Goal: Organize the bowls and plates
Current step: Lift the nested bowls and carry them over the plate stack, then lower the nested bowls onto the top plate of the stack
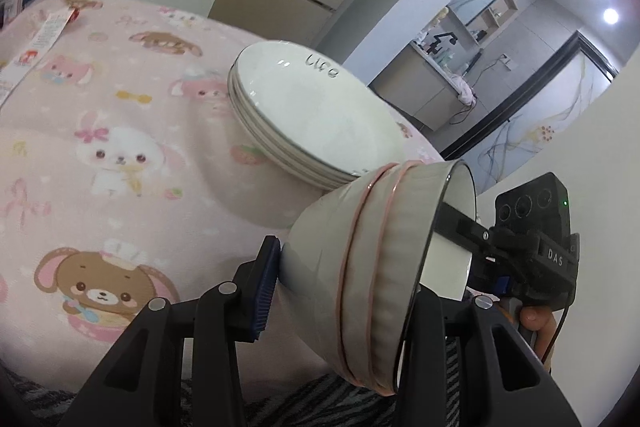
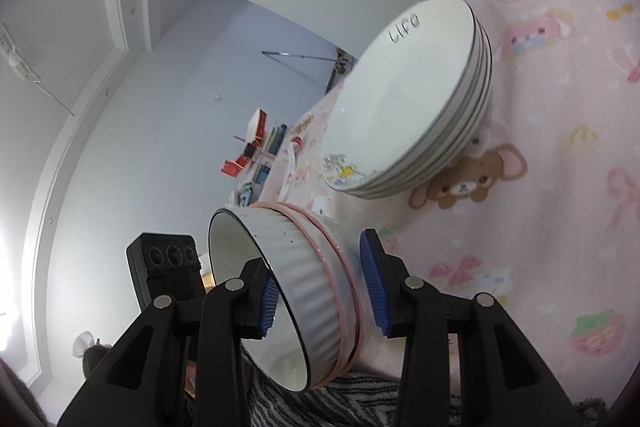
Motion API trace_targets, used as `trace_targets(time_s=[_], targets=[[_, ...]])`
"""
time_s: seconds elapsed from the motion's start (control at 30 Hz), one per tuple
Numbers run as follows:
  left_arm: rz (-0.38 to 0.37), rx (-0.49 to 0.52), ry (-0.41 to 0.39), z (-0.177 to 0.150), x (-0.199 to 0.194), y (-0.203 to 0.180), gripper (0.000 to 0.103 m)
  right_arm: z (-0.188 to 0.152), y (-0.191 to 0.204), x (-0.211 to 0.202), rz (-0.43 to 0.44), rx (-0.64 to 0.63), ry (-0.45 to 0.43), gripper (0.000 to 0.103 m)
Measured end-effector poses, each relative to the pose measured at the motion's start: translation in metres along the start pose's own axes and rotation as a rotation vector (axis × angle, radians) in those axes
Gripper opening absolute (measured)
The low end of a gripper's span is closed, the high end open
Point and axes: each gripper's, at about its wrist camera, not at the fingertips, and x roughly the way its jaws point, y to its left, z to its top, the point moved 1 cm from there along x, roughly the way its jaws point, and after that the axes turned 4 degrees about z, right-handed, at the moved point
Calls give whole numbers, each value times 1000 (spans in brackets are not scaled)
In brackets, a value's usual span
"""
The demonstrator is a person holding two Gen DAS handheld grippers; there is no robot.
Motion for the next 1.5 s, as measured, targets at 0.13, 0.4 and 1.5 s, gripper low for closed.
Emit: trace_targets(time_s=[0.13, 0.4, 1.5], targets=[[-3, 0, 7, -1, 3, 4, 42, 0, 1, 1, -19, -17, 10, 37], [-11, -8, 15, -5, 5, 8, 42, -10, 2, 22, -169, -96, 99, 37], [-92, -37, -116, 65, -29, -28, 41, 39, 31, -15, -10, 24, -139, 42]])
